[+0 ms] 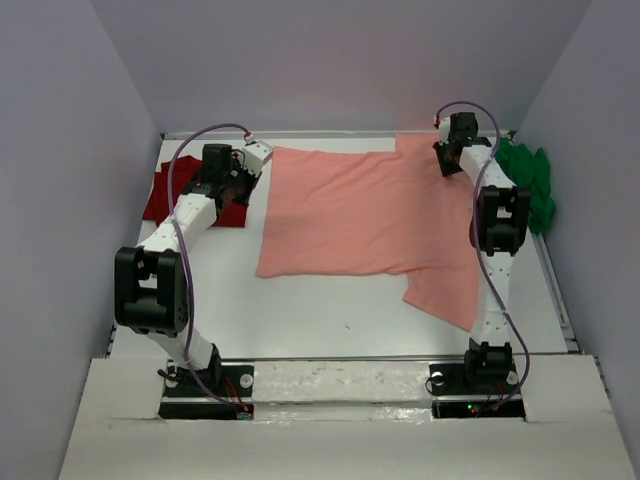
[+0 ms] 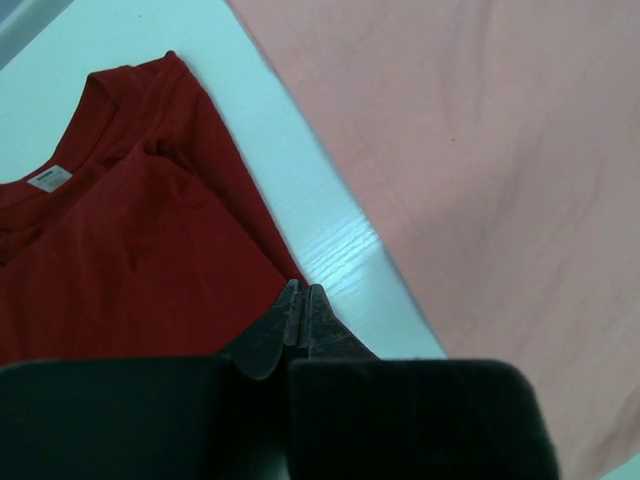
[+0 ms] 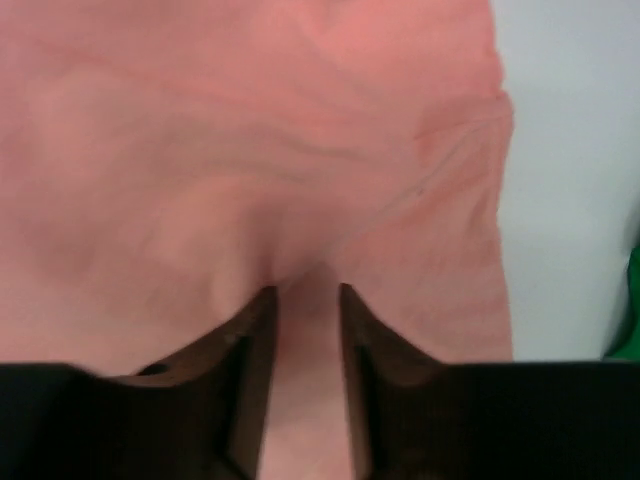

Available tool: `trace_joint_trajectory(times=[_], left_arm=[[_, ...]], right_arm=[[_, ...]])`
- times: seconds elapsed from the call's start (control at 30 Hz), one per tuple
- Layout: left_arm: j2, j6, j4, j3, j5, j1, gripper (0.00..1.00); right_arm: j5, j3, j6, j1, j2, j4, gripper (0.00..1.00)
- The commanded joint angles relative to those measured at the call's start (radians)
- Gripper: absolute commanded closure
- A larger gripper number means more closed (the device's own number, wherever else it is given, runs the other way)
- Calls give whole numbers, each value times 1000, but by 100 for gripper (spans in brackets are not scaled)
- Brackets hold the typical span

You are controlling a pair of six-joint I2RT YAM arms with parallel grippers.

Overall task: Fold and stack the t-shirts
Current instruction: Flatten the tshirt out

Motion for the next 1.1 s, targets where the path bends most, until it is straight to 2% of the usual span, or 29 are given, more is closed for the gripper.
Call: trace_joint_trajectory(times=[0.0, 0.03, 0.07, 0.13, 0.2, 0.23, 0.27, 0.3, 0.37, 0.4, 0.43, 0.5, 0.53, 0.6, 0.67, 0.7, 0.73, 0.8, 0.9, 1.07], left_arm=[[-118, 10, 15, -26, 23, 14, 85], [-130, 10, 14, -29, 26, 16, 84], [-153, 10, 15, -35, 39, 17, 83], [-185, 16, 21, -53, 69, 19, 77], [-195, 27, 23, -68, 115, 20, 73], [-193, 34, 3, -69, 123, 17, 69], [-181, 36, -14, -64, 157, 19, 68], [-172, 45, -40, -61, 178, 17, 68], [-153, 53, -72, -90, 221, 17, 71], [-149, 65, -81, -102, 246, 16, 73], [-141, 76, -83, -121, 267, 14, 73], [-135, 89, -57, -171, 301, 13, 71], [-132, 102, -26, -180, 312, 13, 66], [-107, 112, -5, -171, 327, 10, 66], [-54, 119, 9, -133, 335, 8, 76], [-29, 114, 9, -74, 332, 7, 82], [0, 111, -3, -40, 336, 8, 92], [92, 105, -18, 31, 335, 4, 100], [210, 82, -40, 182, 295, -10, 100], [357, 45, -35, 295, 247, -55, 100]], right_arm=[[-75, -197, -1, 15, -324, 119, 51], [-74, -234, 2, 15, -380, 119, 38], [-55, -276, -3, 15, -485, 117, 18], [-7, -406, -20, 15, -638, 114, 11], [32, -497, -21, 15, -739, 105, 11], [46, -603, -30, 15, -792, 102, 11], [81, -658, -33, 15, -898, 101, 11], [96, -711, -29, 15, -952, 98, 15], [127, -869, -21, 15, -1115, 78, 33], [143, -923, -11, 15, -1171, 75, 45], [146, -1027, -3, 15, -1228, 70, 69], [141, -1116, 17, 15, -1332, 56, 89], [140, -1155, 29, 15, -1424, 47, 100], [68, -1242, 42, 15, -1497, -7, 100], [32, -1299, 60, 15, -1581, -24, 100], [-62, -1348, 27, -5, -1607, -39, 100], [-99, -1362, 5, -27, -1633, -36, 100], [-118, -1370, 26, -54, -1690, -21, 100], [-141, -1333, 31, -76, -1664, -57, 100], [-146, -1338, 40, -108, -1647, -50, 100]])
